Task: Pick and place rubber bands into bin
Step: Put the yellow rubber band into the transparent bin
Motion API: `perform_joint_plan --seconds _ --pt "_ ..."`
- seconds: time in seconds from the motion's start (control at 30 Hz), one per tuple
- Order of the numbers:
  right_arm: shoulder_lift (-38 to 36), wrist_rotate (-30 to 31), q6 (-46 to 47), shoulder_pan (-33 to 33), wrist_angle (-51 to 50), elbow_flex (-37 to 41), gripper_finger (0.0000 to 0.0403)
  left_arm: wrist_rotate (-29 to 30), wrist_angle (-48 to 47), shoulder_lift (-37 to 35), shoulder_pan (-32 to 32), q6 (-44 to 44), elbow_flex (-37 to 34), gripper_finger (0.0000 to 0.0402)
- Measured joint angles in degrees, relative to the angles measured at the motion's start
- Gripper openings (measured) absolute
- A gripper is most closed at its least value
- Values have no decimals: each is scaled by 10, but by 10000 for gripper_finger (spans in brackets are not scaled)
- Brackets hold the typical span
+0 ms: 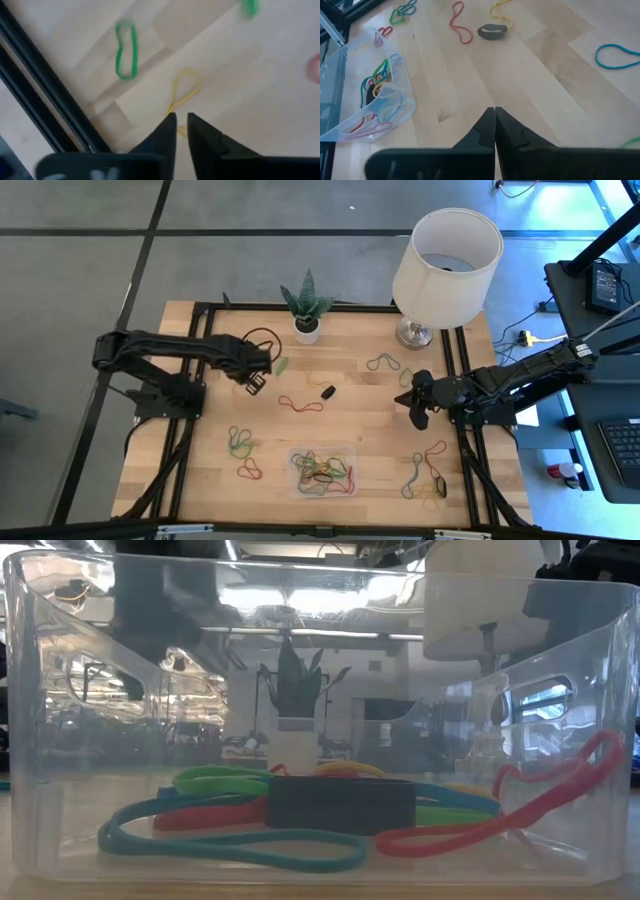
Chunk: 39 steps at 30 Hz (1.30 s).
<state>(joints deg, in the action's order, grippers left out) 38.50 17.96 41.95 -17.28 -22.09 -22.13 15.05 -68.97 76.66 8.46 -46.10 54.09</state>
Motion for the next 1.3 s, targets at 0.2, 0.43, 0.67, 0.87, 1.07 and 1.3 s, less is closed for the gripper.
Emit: perform_joint_plan --seconds 0.2,0.43,0.67,0.87,1.07,1.3 --pt "0 0 14 0 0 0 3 -68 87 0 53 -12 -120 125" --pt "0 0 27 0 2 0 3 -113 223 -2 91 -22 -231 169" --pt "0 3 28 0 5 0 3 -135 241 -7 109 -19 -252 123" --pt "0 5 29 0 6 0 3 -127 238 -3 106 -5 -246 13" --pt "0 5 28 0 7 0 3 -124 185 4 68 15 -205 2" --pt "0 6 23 0 6 0 3 -87 138 -5 -38 -30 -87 2"
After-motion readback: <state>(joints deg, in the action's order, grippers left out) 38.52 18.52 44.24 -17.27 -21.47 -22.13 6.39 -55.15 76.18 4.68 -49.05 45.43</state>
